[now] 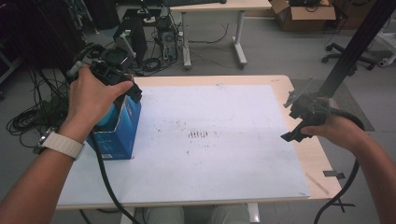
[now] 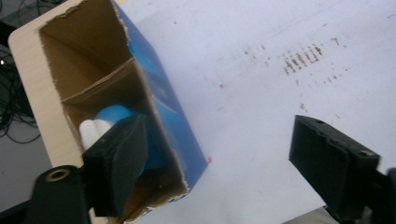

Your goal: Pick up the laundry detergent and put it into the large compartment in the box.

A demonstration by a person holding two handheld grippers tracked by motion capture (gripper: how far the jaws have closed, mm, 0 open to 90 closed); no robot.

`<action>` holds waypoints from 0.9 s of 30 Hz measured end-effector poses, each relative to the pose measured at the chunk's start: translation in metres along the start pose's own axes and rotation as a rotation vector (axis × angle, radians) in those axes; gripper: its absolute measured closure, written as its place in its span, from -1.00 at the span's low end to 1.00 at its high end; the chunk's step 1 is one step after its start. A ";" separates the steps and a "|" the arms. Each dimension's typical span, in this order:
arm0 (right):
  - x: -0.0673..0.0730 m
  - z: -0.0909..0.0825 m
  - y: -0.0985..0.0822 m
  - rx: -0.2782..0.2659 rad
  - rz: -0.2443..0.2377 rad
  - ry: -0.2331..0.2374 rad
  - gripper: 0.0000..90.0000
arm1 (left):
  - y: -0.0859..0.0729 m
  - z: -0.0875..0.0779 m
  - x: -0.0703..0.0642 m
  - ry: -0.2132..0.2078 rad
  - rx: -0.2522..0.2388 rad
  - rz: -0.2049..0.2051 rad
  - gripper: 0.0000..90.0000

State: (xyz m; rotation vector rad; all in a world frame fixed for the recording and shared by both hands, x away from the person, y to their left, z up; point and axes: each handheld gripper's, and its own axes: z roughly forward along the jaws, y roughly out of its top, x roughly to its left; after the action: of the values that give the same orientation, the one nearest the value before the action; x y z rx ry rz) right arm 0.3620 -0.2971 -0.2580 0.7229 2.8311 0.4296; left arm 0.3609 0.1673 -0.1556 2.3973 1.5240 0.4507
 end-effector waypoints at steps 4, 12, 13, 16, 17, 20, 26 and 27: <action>0.000 0.000 0.001 -0.004 -0.002 0.001 -0.73 | 0.000 -0.002 -0.008 -0.016 -0.004 0.026 -0.68; -0.001 -0.001 0.002 -0.009 -0.003 0.000 -0.73 | 0.000 -0.007 -0.024 -0.028 -0.017 0.071 -0.84; -0.001 0.000 0.002 -0.008 -0.005 0.000 -0.73 | 0.001 -0.007 -0.026 -0.029 -0.014 0.077 -0.87; -0.001 0.000 0.002 -0.009 -0.005 0.001 -0.73 | 0.001 -0.008 -0.032 -0.039 -0.021 0.092 -0.89; -0.001 0.000 0.002 -0.010 -0.005 0.000 -0.73 | 0.001 -0.009 -0.035 -0.043 -0.025 0.099 -0.90; -0.001 0.000 0.003 -0.012 -0.007 0.000 -0.73 | 0.001 -0.009 -0.040 -0.053 -0.030 0.111 -0.91; -0.001 -0.001 0.006 -0.015 -0.008 -0.003 -0.73 | -0.001 -0.009 -0.049 -0.076 -0.036 0.136 -0.91; -0.001 -0.001 0.006 -0.019 -0.008 -0.003 -0.73 | -0.001 -0.010 -0.050 -0.081 -0.037 0.140 -0.91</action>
State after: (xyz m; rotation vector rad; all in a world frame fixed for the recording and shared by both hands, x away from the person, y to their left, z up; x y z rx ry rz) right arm 0.3652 -0.2930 -0.2546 0.7078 2.8223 0.4527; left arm 0.3364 0.1228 -0.1531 2.4716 1.3085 0.4017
